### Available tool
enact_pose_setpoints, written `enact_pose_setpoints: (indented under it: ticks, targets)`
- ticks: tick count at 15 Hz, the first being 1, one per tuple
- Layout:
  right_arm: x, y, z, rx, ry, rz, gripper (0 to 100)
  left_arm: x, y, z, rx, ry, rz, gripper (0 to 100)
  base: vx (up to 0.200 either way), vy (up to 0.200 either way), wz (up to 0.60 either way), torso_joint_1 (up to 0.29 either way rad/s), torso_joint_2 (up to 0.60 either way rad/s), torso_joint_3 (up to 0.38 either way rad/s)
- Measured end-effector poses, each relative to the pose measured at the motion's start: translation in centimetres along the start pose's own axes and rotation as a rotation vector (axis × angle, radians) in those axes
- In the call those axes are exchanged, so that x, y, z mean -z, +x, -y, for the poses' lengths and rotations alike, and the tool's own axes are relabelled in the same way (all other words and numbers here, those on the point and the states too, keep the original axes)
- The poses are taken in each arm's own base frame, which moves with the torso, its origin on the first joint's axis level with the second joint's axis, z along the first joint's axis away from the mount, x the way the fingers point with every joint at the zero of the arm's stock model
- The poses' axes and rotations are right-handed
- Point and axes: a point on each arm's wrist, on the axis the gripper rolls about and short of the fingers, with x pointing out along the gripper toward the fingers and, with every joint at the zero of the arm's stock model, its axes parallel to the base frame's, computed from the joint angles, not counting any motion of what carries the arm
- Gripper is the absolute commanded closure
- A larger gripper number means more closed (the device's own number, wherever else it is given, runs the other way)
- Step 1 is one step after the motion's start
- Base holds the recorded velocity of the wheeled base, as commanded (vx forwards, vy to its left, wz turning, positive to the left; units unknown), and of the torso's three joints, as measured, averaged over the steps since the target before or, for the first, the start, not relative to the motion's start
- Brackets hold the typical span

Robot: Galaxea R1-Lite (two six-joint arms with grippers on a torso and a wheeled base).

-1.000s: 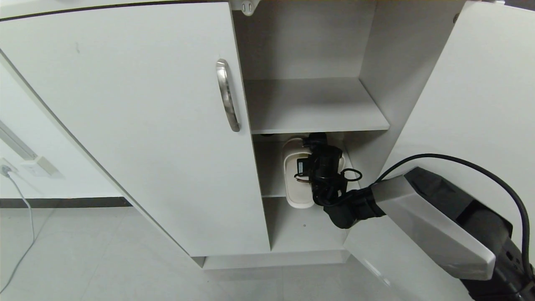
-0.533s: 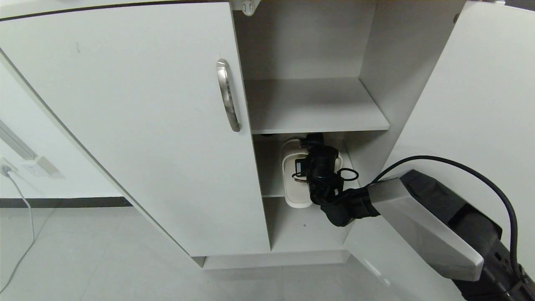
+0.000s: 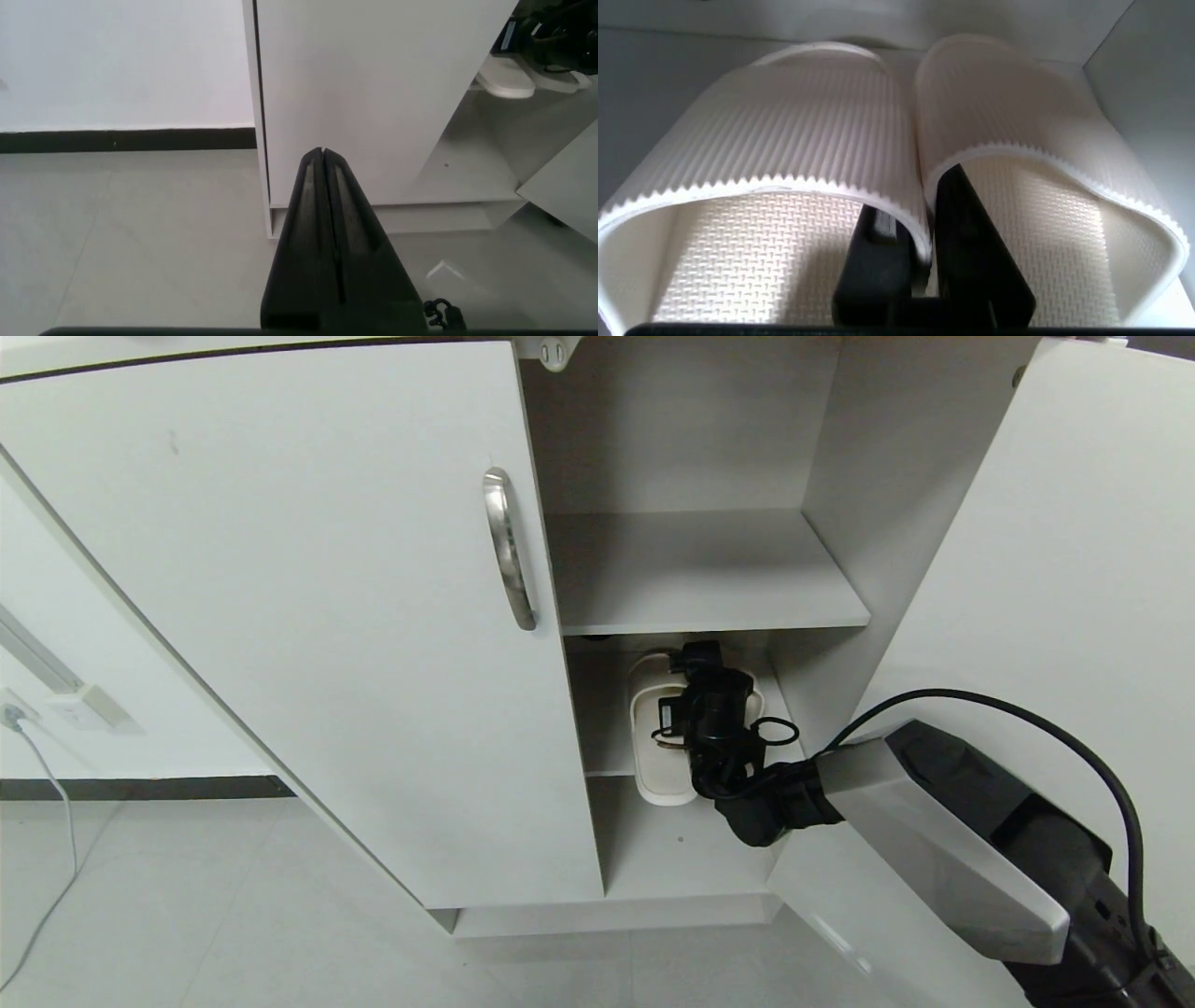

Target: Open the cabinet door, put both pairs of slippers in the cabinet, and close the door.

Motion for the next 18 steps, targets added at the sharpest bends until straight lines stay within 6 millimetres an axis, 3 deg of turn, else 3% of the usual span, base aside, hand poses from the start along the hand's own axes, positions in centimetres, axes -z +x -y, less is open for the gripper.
enact_pose_setpoints:
  ticks: [1, 5, 9, 12, 18]
  targets:
    - [0.0, 0.0, 0.0, 0.0, 0.0, 0.0, 0, 0.0, 0.0, 0.0, -0.001, 0.0, 0.0, 100, 0.0, 0.0, 0.0, 0.0, 0.0, 0.0]
    - [0.2, -0.3, -0.1, 0.002, -0.003, -0.005, 0, 0.0, 0.0, 0.0, -0.001, -0.001, 0.0, 100, 0.0, 0.0, 0.0, 0.0, 0.0, 0.0]
    - [0.8, -2.8, 0.0, -0.024, -0.029, -0.039, 0, 0.0, 0.0, 0.0, -0.001, 0.001, 0.0, 100, 0.0, 0.0, 0.0, 0.0, 0.0, 0.0]
    - [0.7, -6.3, 0.5, -0.052, -0.041, -0.054, 0, 0.0, 0.0, 0.0, 0.0, 0.002, 0.0, 100, 0.0, 0.0, 0.0, 0.0, 0.0, 0.0]
    - [1.8, -16.3, 2.5, -0.148, -0.051, -0.059, 0, 0.0, 0.0, 0.0, 0.001, 0.002, 0.0, 100, 0.0, 0.0, 0.0, 0.0, 0.0, 0.0]
